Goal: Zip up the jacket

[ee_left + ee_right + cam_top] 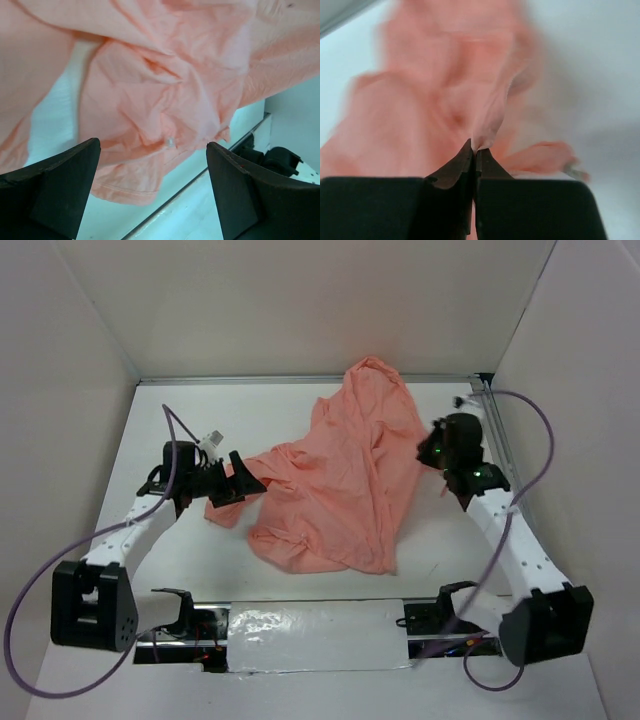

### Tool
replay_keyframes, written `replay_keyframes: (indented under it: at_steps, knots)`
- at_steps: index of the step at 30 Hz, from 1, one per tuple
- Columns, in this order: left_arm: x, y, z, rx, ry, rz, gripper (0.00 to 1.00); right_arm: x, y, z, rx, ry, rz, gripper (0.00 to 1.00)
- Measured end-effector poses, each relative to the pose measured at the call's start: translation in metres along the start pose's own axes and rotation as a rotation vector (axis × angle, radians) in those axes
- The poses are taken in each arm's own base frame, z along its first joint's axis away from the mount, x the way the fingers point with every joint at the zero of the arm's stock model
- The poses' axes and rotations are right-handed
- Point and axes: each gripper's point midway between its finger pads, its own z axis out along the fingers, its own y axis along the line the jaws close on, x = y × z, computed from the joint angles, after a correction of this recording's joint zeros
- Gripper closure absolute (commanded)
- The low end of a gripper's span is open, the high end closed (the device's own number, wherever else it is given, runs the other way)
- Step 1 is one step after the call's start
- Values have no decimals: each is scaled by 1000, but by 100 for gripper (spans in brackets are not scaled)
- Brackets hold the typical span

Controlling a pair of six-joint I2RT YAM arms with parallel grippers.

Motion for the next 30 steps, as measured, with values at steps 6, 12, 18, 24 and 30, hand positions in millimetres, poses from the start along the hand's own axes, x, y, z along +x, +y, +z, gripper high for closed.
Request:
replay_keyframes:
  at_steps: [6, 12, 18, 24, 30]
  knots:
    - [1, -24, -18, 33, -39, -31, 1, 94, 191, -99, -498, 32, -555, 100]
    - [6, -7, -22, -54, -32, -166, 1, 283, 160, -79, -384, 355, -1042, 48]
    - [6, -7, -23, -56, -30, -193, 1, 247, 104, -92, -355, 386, -928, 16]
    - [12, -16, -19, -33, -10, -163, 1, 158, 152, -138, -619, 176, -557, 19]
    - [33, -36, -8, 13, 60, -91, 1, 182, 151, -108, -533, 325, -428, 31]
